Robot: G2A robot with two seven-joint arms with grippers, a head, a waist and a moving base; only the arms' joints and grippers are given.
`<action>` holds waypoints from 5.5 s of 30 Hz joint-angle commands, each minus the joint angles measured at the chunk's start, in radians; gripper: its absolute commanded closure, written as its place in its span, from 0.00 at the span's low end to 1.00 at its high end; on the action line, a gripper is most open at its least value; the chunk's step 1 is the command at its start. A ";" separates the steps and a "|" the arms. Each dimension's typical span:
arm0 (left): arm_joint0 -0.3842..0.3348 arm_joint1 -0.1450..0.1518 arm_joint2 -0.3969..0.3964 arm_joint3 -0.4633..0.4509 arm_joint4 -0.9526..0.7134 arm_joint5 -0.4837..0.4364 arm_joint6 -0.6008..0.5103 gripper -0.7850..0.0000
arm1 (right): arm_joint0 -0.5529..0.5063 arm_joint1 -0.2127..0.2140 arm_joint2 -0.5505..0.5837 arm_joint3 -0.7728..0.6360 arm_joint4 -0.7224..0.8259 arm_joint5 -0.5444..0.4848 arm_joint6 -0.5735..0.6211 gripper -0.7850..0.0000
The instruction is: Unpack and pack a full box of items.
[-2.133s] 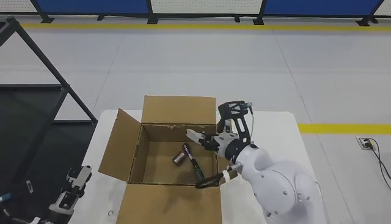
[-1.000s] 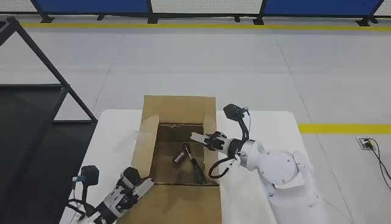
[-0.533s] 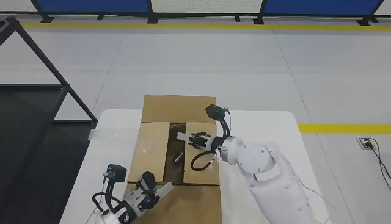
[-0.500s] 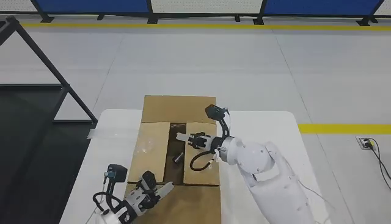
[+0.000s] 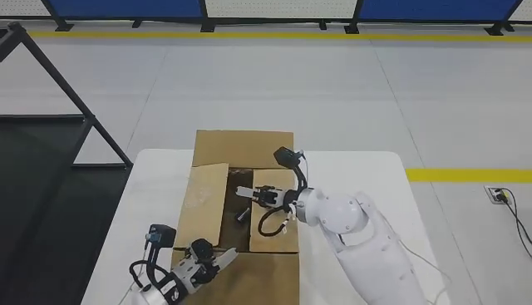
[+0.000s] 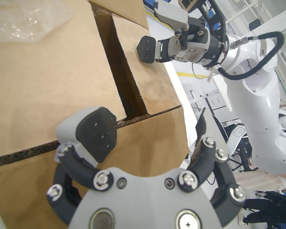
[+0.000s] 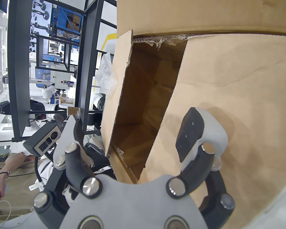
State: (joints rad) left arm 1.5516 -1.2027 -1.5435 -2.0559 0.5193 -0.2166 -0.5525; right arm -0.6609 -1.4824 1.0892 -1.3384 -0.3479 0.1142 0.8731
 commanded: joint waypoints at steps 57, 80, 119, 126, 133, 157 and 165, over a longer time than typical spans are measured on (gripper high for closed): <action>0.020 0.016 -0.387 0.078 -0.539 0.297 0.116 0.00 | 0.191 -0.087 -0.190 0.220 0.316 -0.183 -0.069 0.00; -0.208 0.028 -0.321 0.272 -0.704 0.443 0.055 0.00 | 0.204 -0.101 -0.207 0.266 0.370 -0.172 -0.045 0.00; -0.641 0.045 -0.113 0.763 -0.855 0.553 0.031 0.00 | 0.206 -0.109 -0.184 0.313 0.362 -0.174 -0.056 0.00; -0.682 0.046 -0.087 0.823 -0.872 0.585 0.030 0.00 | 0.212 -0.111 -0.183 0.318 0.364 -0.176 -0.049 0.00; -0.731 0.045 -0.046 0.889 -0.876 0.613 0.025 0.00 | 0.218 -0.114 -0.185 0.328 0.366 -0.177 -0.049 0.00; -0.637 0.058 -0.076 0.789 -0.922 0.568 0.097 1.00 | 0.224 -0.123 -0.191 0.348 0.358 -0.171 -0.060 0.00; -0.511 0.060 -0.125 0.617 -0.935 0.472 0.186 1.00 | 0.230 -0.128 -0.193 0.361 0.358 -0.154 -0.067 0.00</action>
State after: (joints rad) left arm 1.0200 -1.1429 -1.6618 -1.4112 -0.4127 0.2634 -0.3728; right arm -0.4315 -1.6094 0.8954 -0.9799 0.0087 -0.0428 0.8077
